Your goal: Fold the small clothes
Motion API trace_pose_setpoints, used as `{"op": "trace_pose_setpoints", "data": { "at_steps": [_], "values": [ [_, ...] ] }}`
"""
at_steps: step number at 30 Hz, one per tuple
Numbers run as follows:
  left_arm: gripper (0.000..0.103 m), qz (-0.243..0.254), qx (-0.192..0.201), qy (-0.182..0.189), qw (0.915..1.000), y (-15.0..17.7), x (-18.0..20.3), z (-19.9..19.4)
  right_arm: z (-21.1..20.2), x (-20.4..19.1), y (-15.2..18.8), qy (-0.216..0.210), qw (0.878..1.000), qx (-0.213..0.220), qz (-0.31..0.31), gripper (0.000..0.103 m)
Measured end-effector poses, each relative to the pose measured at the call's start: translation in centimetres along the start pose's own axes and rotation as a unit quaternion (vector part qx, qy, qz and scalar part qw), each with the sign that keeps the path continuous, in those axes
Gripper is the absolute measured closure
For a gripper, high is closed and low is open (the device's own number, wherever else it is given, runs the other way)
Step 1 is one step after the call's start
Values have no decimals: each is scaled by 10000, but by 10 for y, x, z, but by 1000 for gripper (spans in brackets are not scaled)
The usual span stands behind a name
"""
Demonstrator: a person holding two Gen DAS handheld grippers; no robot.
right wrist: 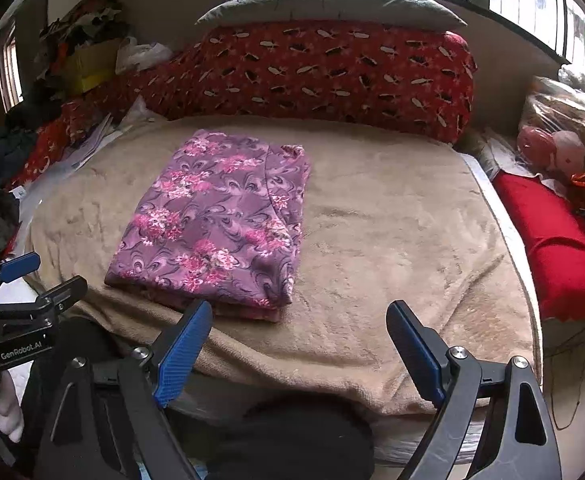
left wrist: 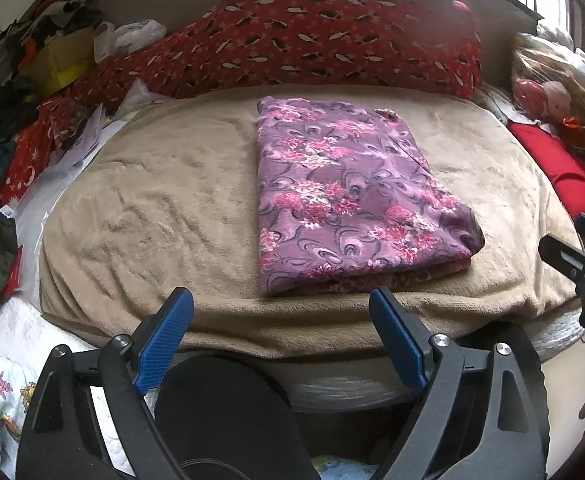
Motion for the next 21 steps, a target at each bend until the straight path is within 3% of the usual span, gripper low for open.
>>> {"op": "trace_pose_setpoints", "data": {
  "at_steps": [21],
  "values": [
    [12, -13, 247, 44, 9997, -2, 11, -26, -16, 10, 6, -73, 9991, 428, -11, 9]
  ]
}}
Point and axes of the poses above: each gripper's, at about its wrist camera, not at the fingertips, and z roughly the way its jaws point, x to its right, y to its underside, the point moved 1 cm from there along z, roughly the way its jaws point, and after that the axes turned 11 degrees about z, right-handed, at the moved point
